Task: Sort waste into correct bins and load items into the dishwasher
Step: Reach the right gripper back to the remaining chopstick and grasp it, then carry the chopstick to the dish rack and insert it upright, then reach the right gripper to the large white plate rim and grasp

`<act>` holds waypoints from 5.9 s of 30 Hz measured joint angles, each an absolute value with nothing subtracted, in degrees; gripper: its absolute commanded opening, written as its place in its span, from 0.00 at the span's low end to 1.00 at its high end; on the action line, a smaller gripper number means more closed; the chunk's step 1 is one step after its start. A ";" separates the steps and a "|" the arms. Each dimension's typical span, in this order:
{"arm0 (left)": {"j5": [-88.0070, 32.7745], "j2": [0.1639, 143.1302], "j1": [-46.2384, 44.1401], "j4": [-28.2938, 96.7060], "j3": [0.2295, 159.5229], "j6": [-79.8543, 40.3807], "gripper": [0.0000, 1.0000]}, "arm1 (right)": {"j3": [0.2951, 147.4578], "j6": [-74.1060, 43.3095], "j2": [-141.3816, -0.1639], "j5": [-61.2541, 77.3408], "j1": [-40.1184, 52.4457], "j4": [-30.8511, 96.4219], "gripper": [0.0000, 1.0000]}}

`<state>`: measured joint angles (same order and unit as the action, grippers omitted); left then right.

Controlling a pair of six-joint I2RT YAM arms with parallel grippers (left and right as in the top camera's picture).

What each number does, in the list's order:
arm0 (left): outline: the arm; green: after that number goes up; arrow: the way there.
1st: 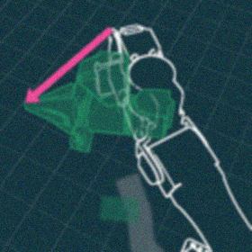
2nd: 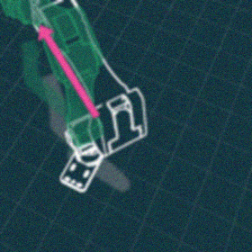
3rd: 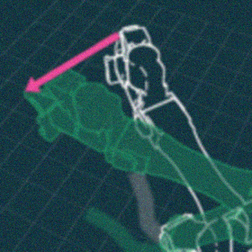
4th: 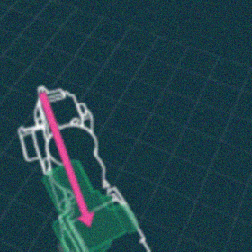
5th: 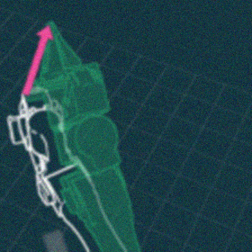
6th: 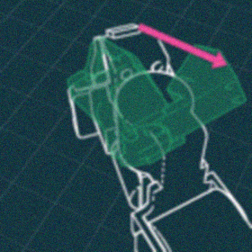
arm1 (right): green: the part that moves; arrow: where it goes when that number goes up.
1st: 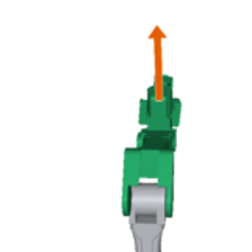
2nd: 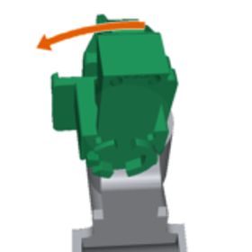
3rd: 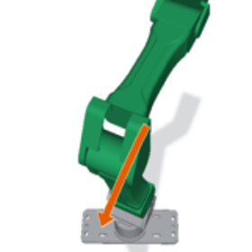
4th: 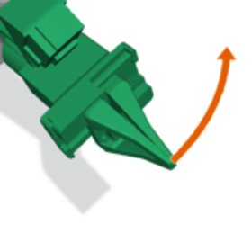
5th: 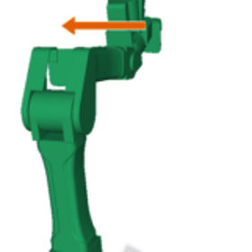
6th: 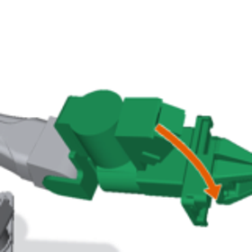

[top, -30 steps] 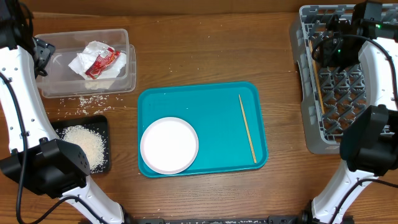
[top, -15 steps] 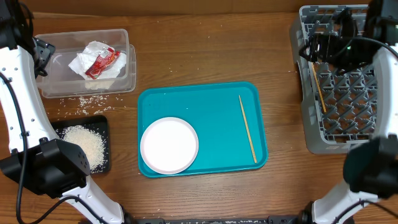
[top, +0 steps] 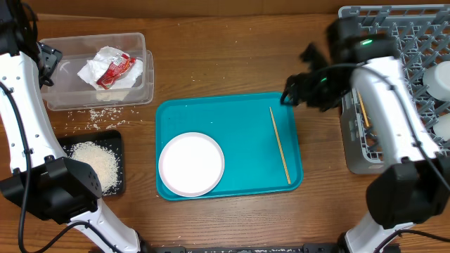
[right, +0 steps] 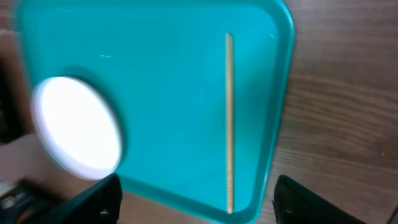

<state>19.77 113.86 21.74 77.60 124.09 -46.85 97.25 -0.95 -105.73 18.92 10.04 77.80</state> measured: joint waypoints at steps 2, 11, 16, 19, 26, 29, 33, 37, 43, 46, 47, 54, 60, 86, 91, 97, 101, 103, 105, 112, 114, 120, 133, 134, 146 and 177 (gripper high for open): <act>19.79 113.86 21.74 77.62 124.09 -46.85 1.00 | 92.27 -4.19 -105.75 14.68 12.62 72.97 0.62; 19.77 113.86 21.74 77.62 124.09 -46.85 1.00 | 74.17 -13.80 -105.86 6.55 19.16 56.38 0.41; 19.77 113.86 21.74 77.62 124.09 -46.85 1.00 | 68.69 -17.50 -105.89 2.02 22.41 51.79 0.41; 19.77 113.86 21.74 77.62 124.09 -46.85 1.00 | 67.31 -19.73 -105.91 -0.58 24.18 51.31 0.40; 19.77 113.86 21.74 77.60 124.09 -46.85 1.00 | 67.05 -22.57 -105.95 -3.07 24.88 50.15 0.34; 19.77 113.86 21.74 77.62 124.09 -46.85 1.00 | 66.92 -23.14 -106.04 -3.38 24.88 49.34 0.34; 19.77 113.86 21.74 77.62 124.09 -46.85 1.00 | 65.73 -23.57 -106.08 -3.18 24.91 48.16 0.34; 19.77 113.86 21.74 77.62 124.09 -46.85 1.00 | 64.18 -23.79 -106.10 -2.92 24.88 47.18 0.33; 19.77 113.86 21.74 77.62 124.09 -46.85 1.00 | 64.12 -23.92 -106.10 -2.79 24.91 46.94 0.22; 19.77 113.86 21.74 77.62 124.09 -46.85 1.00 | 64.10 -24.27 -106.10 -2.90 24.88 46.68 0.15; 19.77 113.86 21.74 77.62 124.09 -46.85 1.00 | 64.10 -24.29 -106.10 -2.96 24.88 46.72 0.10; 19.77 113.86 21.74 77.62 124.09 -46.85 1.00 | 65.04 -25.19 -106.15 -3.92 24.88 50.22 0.04; 19.77 113.89 21.74 77.65 124.09 -46.85 1.00 | 74.78 -25.19 -107.26 -3.88 24.03 61.87 0.04; 19.77 113.86 21.74 77.62 124.09 -46.85 1.00 | 107.53 1.85 -107.42 2.28 -16.95 58.11 0.04; 19.77 113.86 21.74 77.62 124.09 -46.85 1.00 | 101.12 12.14 -107.39 6.20 -17.87 46.65 0.04; 19.77 113.86 21.74 77.62 124.09 -46.85 1.00 | 92.55 18.92 -107.44 11.42 -17.87 41.04 0.04; 19.77 113.86 21.74 77.62 124.09 -46.85 1.00 | 91.53 20.27 -107.44 16.29 -17.85 40.40 0.06; 19.77 113.86 21.74 77.62 124.09 -46.85 1.00 | 91.53 20.62 -107.44 18.26 -17.85 40.82 0.13; 19.77 113.86 21.74 77.62 124.09 -46.85 1.00 | 91.53 21.08 -107.44 19.35 -17.87 41.34 0.16; 19.77 113.86 21.74 77.62 124.09 -46.85 1.00 | 91.48 21.17 -107.44 20.64 -17.87 42.22 0.28; 19.77 113.86 21.74 77.62 124.09 -46.85 1.00 | 91.48 20.86 -107.44 20.75 -17.87 42.68 0.38; 19.77 113.86 21.74 77.62 124.09 -46.85 1.00 | 91.48 17.76 -107.44 21.93 -17.87 43.59 0.47; 19.77 113.86 21.74 77.60 124.09 -46.85 1.00 | 91.39 5.32 -107.44 42.37 -17.56 60.47 0.49; 19.75 113.86 21.74 77.65 124.09 -46.85 1.00 | 91.39 5.23 -107.44 43.81 -17.26 62.81 0.49; 19.77 113.86 21.08 77.62 124.09 -46.85 1.00 | 89.56 9.67 -107.44 45.71 -0.05 79.00 1.00; 19.77 113.86 21.08 77.62 124.09 -46.85 1.00 | 74.98 -54.87 -108.36 -3.62 50.68 44.97 0.53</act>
<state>19.77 113.86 21.08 77.62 124.09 -46.85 74.98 -54.87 -108.36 -3.62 50.68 44.97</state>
